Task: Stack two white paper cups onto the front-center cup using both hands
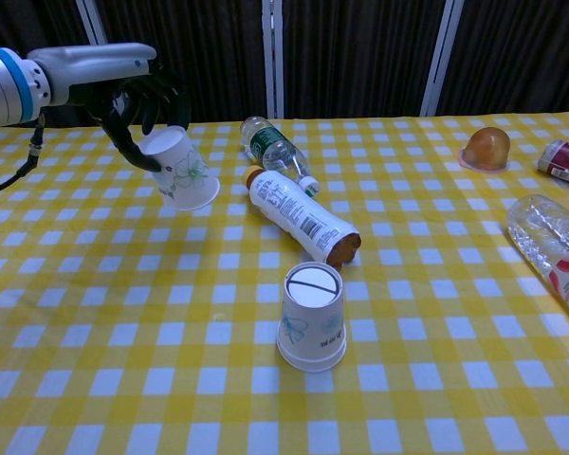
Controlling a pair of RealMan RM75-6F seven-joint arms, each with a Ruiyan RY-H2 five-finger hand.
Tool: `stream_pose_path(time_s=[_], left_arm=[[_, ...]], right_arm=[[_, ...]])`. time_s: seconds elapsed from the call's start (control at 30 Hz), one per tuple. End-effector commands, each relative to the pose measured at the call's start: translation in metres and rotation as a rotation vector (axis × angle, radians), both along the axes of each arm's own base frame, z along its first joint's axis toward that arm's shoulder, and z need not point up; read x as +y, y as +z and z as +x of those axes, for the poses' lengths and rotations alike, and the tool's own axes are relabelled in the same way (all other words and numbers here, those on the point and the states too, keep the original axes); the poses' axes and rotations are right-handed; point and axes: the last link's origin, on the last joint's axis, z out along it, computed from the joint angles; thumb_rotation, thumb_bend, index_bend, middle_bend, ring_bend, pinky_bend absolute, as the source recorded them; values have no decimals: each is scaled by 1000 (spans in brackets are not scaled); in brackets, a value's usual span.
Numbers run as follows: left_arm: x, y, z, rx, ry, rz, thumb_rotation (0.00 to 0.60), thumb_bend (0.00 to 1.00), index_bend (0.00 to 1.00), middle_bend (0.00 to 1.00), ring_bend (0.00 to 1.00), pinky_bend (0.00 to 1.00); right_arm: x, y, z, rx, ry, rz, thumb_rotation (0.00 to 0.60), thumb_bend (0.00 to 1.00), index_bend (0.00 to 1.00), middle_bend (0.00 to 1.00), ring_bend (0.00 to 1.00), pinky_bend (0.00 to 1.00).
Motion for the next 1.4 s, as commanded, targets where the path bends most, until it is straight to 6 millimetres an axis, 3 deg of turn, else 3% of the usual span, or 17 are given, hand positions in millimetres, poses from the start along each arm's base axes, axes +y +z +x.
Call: stream_pose_path(time_s=[0.03, 0.13, 0.3, 0.53, 0.83, 1.4], left_arm=[[-37, 5, 32, -105, -151, -94, 600, 169, 525, 470, 518, 609], [-52, -7, 49, -148, -253, -152, 600, 168, 528, 470, 518, 609], [-59, -22, 67, -101, -367, -213, 600, 168, 535, 470, 518, 609], [-69, -29, 92, -23, -461, -260, 600, 168, 536, 470, 518, 609], [-79, -40, 98, 32, -480, -284, 600, 161, 537, 470, 518, 609], [-78, -54, 101, 86, -515, -248, 600, 163, 531, 468, 518, 603]], right_arm=[[1, 1, 0, -1, 1, -1, 600, 0, 0, 0, 0, 0], [2, 2, 1, -3, 2, -6, 600, 0, 0, 0, 0, 0], [3, 4, 1, -3, 8, -15, 600, 0, 0, 0, 0, 0], [4, 10, 0, -6, 1, -35, 600, 0, 0, 0, 0, 0], [4, 14, -1, -13, -2, -43, 600, 0, 0, 0, 0, 0], [3, 16, -1, -23, -1, -41, 600, 0, 0, 0, 0, 0]])
